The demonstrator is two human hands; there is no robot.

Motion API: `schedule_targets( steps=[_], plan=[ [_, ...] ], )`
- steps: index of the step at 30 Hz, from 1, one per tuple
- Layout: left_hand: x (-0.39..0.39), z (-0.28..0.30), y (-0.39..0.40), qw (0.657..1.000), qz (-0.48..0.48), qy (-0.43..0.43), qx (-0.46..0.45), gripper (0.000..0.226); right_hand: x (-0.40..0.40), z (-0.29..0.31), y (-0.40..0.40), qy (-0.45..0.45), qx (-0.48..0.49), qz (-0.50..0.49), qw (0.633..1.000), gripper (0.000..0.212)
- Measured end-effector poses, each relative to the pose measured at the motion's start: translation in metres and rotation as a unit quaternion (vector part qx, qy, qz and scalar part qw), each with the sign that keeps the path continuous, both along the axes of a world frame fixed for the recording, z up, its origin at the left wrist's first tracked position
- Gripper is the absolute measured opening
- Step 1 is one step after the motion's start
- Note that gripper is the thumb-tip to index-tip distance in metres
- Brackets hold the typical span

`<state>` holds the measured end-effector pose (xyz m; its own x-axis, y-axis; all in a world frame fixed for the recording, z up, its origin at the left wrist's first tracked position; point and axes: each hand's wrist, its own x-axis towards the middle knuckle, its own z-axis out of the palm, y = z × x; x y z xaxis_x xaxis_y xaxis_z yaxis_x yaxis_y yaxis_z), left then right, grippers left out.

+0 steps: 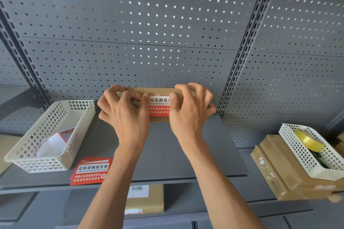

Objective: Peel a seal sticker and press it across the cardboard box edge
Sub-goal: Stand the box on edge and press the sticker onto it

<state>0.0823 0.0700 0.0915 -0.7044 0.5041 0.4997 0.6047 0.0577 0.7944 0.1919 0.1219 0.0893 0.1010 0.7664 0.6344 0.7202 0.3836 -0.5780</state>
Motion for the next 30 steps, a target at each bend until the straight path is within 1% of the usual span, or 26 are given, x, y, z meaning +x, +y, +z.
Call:
schedule_targets(
  steps=[6, 12, 15, 17, 18, 20, 21, 22, 30],
  plan=[
    [-0.0043, 0.0013, -0.0003, 1.0, 0.005, -0.006, 0.002, 0.025, 0.0033, -0.0006, 0.0014, 0.007, 0.002, 0.008, 1.0, 0.013],
    [-0.006, 0.0009, -0.0014, 1.0, 0.009, -0.007, 0.005, 0.021, 0.0039, -0.0013, 0.0022, 0.009, 0.006, 0.006, 1.0, 0.018],
    [-0.006, -0.0011, -0.0008, 1.0, 0.013, 0.014, -0.001, 0.014, 0.0037, -0.0012, 0.0015, 0.008, 0.01, 0.009, 1.0, 0.019],
    [-0.0054, -0.0025, -0.0005, 1.0, 0.012, 0.027, -0.004, 0.015, 0.0028, 0.0007, 0.0, 0.007, 0.008, 0.007, 1.0, 0.016],
    [-0.0049, -0.0029, -0.0005, 0.999, 0.011, 0.032, -0.009, 0.019, 0.0018, 0.0011, -0.0011, -0.001, 0.006, 0.007, 1.0, 0.022],
    [-0.0037, -0.0037, -0.0004, 0.998, 0.017, 0.051, -0.023, 0.032, 0.0002, -0.0003, -0.0025, -0.029, 0.01, 0.0, 1.0, 0.043],
    [-0.0034, -0.0043, 0.0, 0.997, 0.024, 0.062, -0.028, 0.037, -0.0003, -0.0012, -0.003, -0.039, 0.013, -0.003, 0.999, 0.049],
    [-0.0034, -0.005, 0.0005, 0.997, 0.029, 0.071, -0.03, 0.039, -0.0003, -0.0018, -0.0032, -0.042, 0.016, -0.005, 0.999, 0.05],
    [-0.004, -0.0067, 0.002, 0.998, 0.025, 0.057, -0.018, 0.03, 0.0026, -0.0033, 0.0009, -0.012, 0.022, 0.004, 1.0, 0.018]
  ],
)
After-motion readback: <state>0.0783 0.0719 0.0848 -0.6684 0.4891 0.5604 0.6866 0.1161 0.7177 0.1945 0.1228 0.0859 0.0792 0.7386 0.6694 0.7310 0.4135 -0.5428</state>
